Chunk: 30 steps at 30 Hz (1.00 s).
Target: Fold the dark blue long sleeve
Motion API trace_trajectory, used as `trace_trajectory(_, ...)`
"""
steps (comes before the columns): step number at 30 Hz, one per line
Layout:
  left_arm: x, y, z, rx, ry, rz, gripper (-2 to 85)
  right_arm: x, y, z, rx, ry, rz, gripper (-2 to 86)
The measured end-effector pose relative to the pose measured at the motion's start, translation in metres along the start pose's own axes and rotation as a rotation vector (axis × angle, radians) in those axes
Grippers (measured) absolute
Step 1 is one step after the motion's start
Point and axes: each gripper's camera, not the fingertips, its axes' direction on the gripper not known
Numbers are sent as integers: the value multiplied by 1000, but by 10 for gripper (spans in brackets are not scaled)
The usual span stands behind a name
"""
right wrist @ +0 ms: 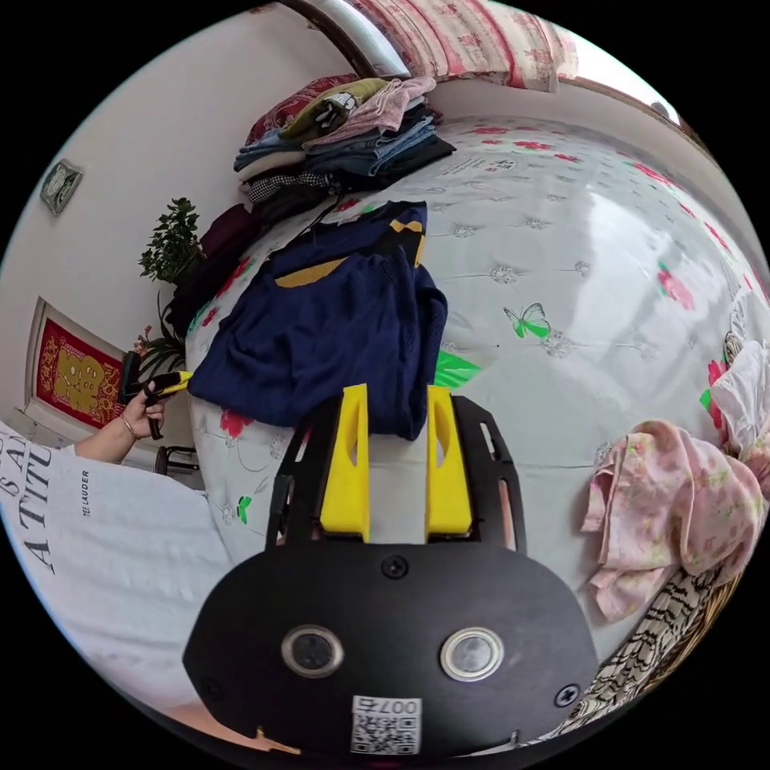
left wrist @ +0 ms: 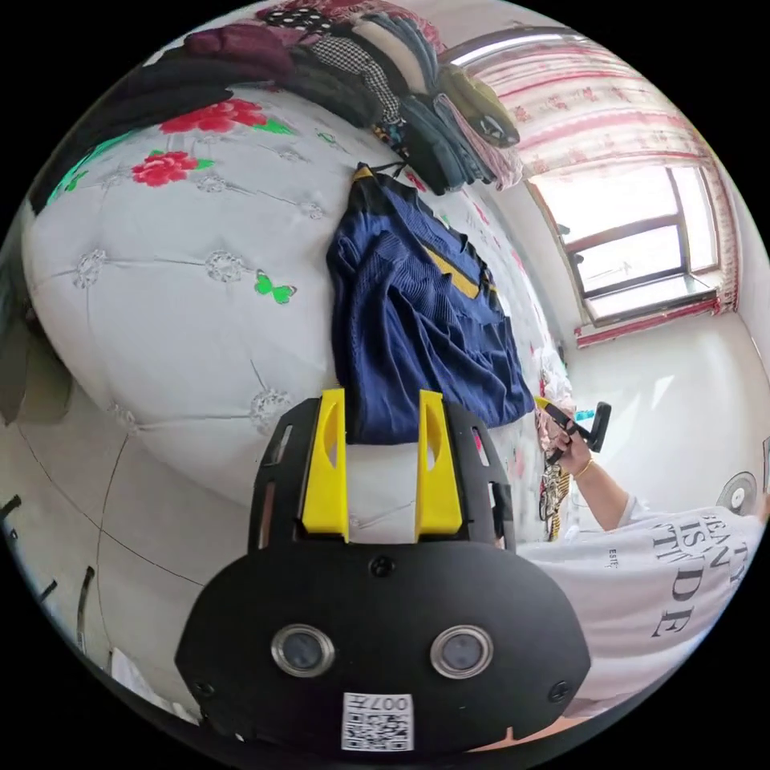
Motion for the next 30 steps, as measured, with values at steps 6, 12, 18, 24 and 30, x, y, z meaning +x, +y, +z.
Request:
trace_trajectory(6,14,-6,2,-99,-85,20,2,-35,-39,25,-262,34,-86,5)
trace_trajectory(12,39,64,5,-169,-74,53,6,-60,11,-44,-270,39,-107,4)
trace_trajectory(18,58,115,-1,-123,-85,-28,63,-91,54,-67,-351,92,-94,34)
trace_trajectory(24,117,69,-11,-86,-226,261,102,-151,2,-129,-109,256,-249,61)
trace_trajectory(30,166,-14,63,-176,-323,411,114,-201,-101,-68,-80,138,-298,62)
